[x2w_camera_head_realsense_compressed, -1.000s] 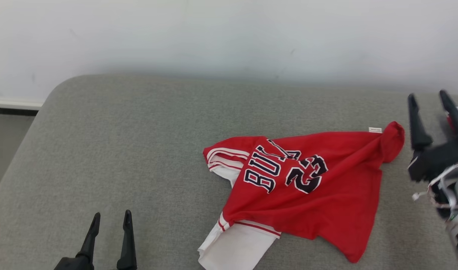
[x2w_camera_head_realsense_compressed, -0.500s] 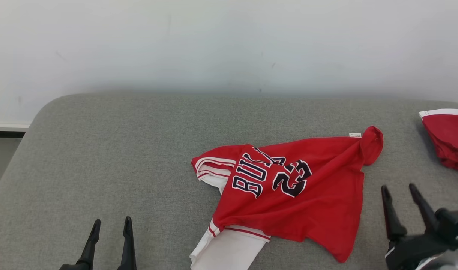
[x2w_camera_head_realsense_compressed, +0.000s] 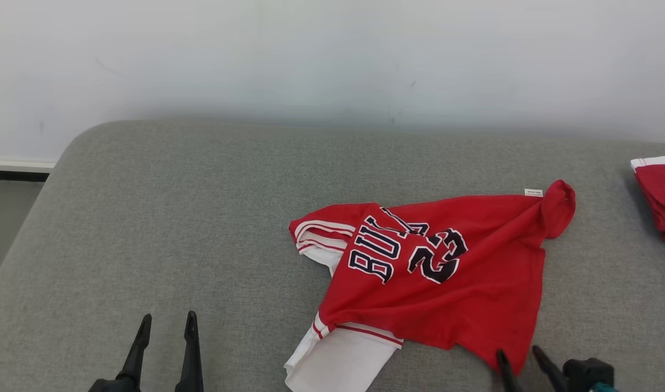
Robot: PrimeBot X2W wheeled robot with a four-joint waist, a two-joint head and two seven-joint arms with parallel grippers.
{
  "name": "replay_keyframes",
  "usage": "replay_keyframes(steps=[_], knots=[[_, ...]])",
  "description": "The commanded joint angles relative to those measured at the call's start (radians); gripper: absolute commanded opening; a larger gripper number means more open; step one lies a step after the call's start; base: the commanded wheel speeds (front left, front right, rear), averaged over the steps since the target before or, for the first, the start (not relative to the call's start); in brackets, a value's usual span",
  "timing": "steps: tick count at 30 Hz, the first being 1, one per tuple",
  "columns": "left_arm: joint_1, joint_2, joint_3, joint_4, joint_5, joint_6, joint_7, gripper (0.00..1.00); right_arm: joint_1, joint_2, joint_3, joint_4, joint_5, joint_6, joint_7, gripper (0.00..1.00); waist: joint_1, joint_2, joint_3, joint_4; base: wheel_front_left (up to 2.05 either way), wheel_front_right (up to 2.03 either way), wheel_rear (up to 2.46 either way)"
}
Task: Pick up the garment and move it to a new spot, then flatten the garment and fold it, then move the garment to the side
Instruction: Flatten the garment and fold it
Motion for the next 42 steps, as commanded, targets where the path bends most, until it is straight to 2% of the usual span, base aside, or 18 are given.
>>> replay_keyframes(steps=[1, 8, 9, 10, 11, 16, 24, 28, 33, 34, 35, 36, 42], knots=[[-0.012, -0.001, 0.001, 0.003, -0.004, -0.001, -0.003, 1.00, -0.010, 0.013, 0.006, 0.016, -0.001, 0.001, -0.004, 1.00, 0.0000, 0.0000, 0.003, 0.008, 0.00, 0.00, 0.00], [-0.012, -0.001, 0.007, 0.009, -0.005, -0.005, -0.003, 1.00, -0.028, 0.049, 0.025, 0.152, -0.012, 0.001, 0.004, 1.00, 0.0000, 0.0000, 0.001, 0.022, 0.00, 0.00, 0.00], [-0.010, -0.001, 0.008, 0.010, -0.005, -0.005, -0.003, 1.00, -0.030, 0.050, 0.027, 0.172, -0.019, 0.001, 0.004, 0.49, 0.0000, 0.0000, -0.001, 0.022, 0.00, 0.00, 0.00], [-0.009, -0.001, 0.009, 0.011, -0.005, -0.006, -0.003, 1.00, -0.034, 0.052, 0.028, 0.187, -0.021, 0.001, 0.000, 0.33, 0.0000, 0.0000, -0.002, 0.023, 0.00, 0.00, 0.00], [-0.008, -0.001, 0.011, 0.012, -0.005, -0.007, -0.003, 1.00, -0.038, 0.056, 0.025, 0.194, -0.014, 0.001, -0.010, 0.00, 0.0000, 0.0000, -0.003, 0.023, 0.00, 0.00, 0.00], [0.002, -0.001, 0.025, 0.012, -0.007, -0.008, -0.003, 1.00, -0.064, 0.034, 0.000, 0.196, 0.007, 0.001, -0.056, 0.00, 0.0000, 0.0000, -0.012, 0.011, 0.00, 0.00, 0.00], [0.018, -0.001, 0.027, 0.001, -0.013, -0.001, -0.003, 1.00, -0.005, -0.073, -0.192, 0.042, 0.028, 0.001, -0.087, 0.00, 0.0000, 0.0000, -0.022, -0.023, 0.00, 0.00, 0.00], [0.027, -0.001, 0.015, -0.004, -0.014, 0.005, -0.003, 1.00, 0.053, -0.110, -0.272, -0.012, 0.026, 0.001, -0.061, 0.00, 0.0000, 0.0000, -0.025, -0.036, 0.00, 0.00, 0.00], [0.026, -0.001, 0.008, 0.001, -0.017, 0.001, -0.003, 1.00, 0.107, -0.111, -0.358, -0.045, 0.009, 0.001, -0.016, 0.00, 0.0000, 0.0000, -0.029, -0.046, 0.00, 0.00, 0.00], [0.029, -0.001, 0.005, 0.001, -0.016, 0.001, -0.003, 1.00, 0.109, -0.106, -0.359, -0.051, 0.000, 0.001, -0.006, 0.32, 0.0000, 0.0000, -0.030, -0.049, 0.00, 0.00, 0.00], [0.029, -0.001, 0.005, 0.001, -0.016, 0.001, -0.003, 1.00, 0.109, -0.106, -0.359, -0.051, 0.000, 0.001, -0.006, 0.32, 0.0000, 0.0000, -0.030, -0.049, 0.00, 0.00, 0.00], [0.029, -0.001, 0.006, 0.003, -0.015, 0.001, -0.003, 1.00, 0.111, -0.099, -0.348, -0.059, -0.005, 0.001, 0.009, 1.00, 0.0000, 0.0000, -0.030, -0.051, 0.00, 0.00, 0.00], [0.027, -0.001, 0.013, 0.007, -0.011, -0.001, -0.003, 1.00, 0.104, -0.083, -0.318, -0.172, -0.024, 0.001, -0.033, 1.00, 0.0000, 0.0000, -0.035, -0.065, 0.00, 0.00, 0.00]])
